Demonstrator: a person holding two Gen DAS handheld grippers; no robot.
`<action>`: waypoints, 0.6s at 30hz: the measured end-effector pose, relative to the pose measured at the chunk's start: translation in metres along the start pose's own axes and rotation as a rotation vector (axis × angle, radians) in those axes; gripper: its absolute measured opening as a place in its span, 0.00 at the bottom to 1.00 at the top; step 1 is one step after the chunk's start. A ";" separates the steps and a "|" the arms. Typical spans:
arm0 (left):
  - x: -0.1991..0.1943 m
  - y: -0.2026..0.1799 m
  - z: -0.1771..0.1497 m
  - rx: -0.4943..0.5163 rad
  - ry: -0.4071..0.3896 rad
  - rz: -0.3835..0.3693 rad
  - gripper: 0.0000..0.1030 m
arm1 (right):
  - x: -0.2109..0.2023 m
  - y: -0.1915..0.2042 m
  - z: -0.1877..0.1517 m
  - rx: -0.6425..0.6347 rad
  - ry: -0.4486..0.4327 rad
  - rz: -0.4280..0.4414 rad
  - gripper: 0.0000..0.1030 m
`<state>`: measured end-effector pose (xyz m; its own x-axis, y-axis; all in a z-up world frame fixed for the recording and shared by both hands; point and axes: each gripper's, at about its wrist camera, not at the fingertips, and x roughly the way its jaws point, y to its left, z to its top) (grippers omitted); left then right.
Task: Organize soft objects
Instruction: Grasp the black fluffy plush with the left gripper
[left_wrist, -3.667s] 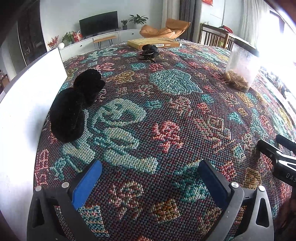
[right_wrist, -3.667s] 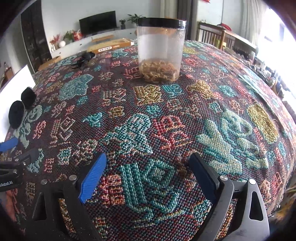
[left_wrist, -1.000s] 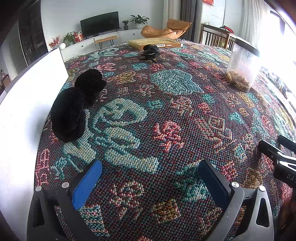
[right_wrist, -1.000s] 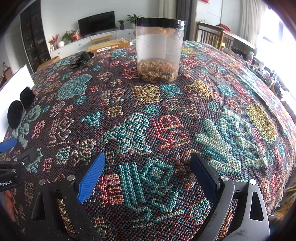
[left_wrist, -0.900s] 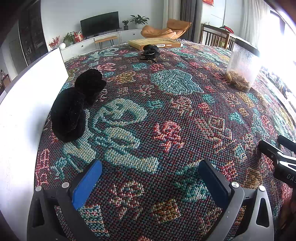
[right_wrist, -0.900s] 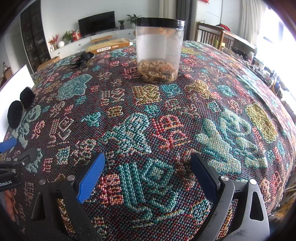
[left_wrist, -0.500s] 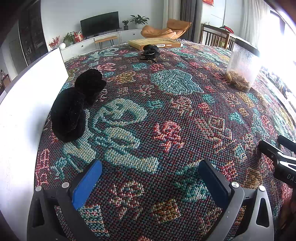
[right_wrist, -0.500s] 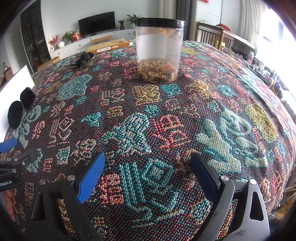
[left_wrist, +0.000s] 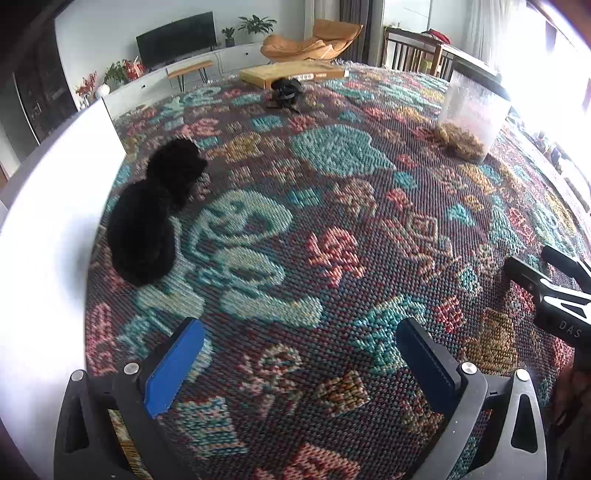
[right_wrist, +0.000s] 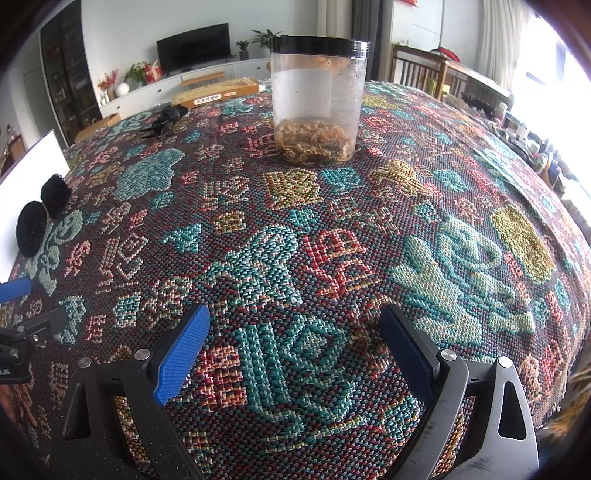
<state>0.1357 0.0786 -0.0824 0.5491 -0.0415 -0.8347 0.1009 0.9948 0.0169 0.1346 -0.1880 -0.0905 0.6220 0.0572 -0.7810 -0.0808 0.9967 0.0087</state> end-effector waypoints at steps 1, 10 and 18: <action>-0.009 0.005 0.007 0.010 -0.030 0.019 1.00 | 0.000 0.000 0.000 0.000 0.000 0.001 0.92; 0.038 0.077 0.084 -0.157 0.066 0.128 1.00 | 0.000 0.000 0.000 0.001 0.000 0.002 0.92; 0.052 0.091 0.065 -0.241 0.064 0.107 0.37 | 0.001 0.002 0.000 0.001 -0.002 0.004 0.93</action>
<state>0.2278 0.1606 -0.0886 0.4913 0.0636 -0.8686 -0.1598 0.9870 -0.0181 0.1349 -0.1859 -0.0911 0.6228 0.0618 -0.7800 -0.0832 0.9965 0.0125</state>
